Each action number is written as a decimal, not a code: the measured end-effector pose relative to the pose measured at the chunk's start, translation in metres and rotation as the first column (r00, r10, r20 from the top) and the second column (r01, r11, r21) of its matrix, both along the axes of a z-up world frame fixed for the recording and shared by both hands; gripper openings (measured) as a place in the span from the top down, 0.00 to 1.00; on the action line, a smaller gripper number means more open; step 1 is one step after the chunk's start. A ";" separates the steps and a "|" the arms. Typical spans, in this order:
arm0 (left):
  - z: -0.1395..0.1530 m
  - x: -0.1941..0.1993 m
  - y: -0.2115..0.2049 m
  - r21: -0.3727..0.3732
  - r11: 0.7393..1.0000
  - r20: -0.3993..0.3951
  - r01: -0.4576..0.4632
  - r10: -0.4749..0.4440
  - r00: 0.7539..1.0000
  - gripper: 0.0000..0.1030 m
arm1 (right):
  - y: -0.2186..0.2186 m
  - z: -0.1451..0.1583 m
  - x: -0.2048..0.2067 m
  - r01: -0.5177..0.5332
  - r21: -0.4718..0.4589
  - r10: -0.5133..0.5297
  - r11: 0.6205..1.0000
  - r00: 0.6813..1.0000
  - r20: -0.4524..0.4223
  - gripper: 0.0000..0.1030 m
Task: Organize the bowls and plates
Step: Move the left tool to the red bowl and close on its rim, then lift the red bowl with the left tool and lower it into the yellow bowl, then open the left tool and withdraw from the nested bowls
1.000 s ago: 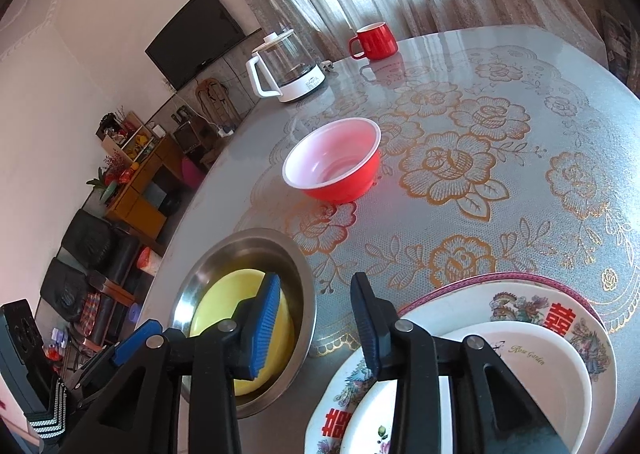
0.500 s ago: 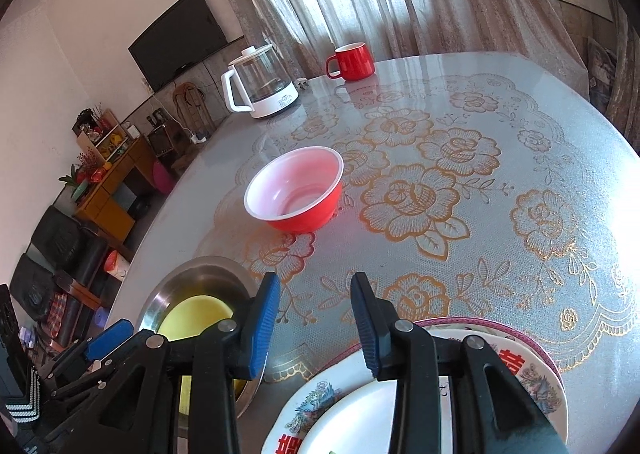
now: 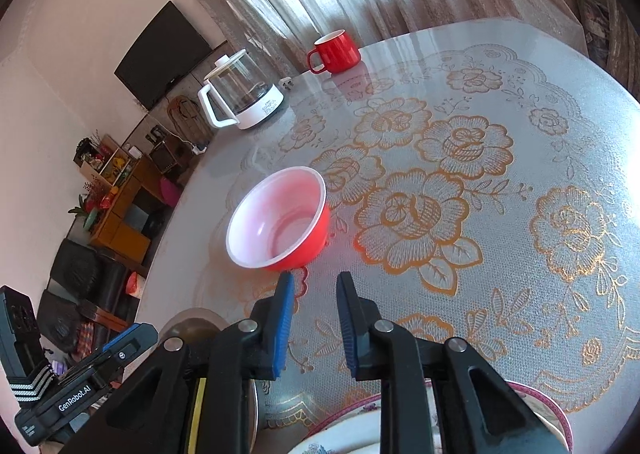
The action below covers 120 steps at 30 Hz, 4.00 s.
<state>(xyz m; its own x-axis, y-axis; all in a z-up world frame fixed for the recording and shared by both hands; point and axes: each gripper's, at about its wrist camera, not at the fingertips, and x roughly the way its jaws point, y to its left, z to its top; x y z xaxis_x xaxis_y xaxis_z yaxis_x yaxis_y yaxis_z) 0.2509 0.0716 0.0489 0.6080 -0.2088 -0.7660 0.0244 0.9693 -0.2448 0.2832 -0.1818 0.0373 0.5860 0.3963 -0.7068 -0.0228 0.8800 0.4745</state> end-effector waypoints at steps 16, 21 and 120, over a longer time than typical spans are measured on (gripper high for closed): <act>-0.021 0.098 -0.024 -0.044 0.999 -0.093 0.000 -0.004 0.996 0.51 | 0.021 -0.026 0.074 0.013 0.005 -0.013 1.000 0.997 -0.074 0.79; -0.044 0.113 -0.032 -0.028 1.000 -0.182 0.010 -0.015 0.983 0.91 | 0.030 -0.037 0.081 -0.003 -0.052 -0.001 0.999 0.997 -0.083 0.91; -0.037 -0.118 0.063 0.087 0.992 0.092 -0.096 0.088 0.992 0.70 | 0.136 -0.025 -0.077 -0.256 -0.434 0.279 0.864 0.960 -0.012 0.92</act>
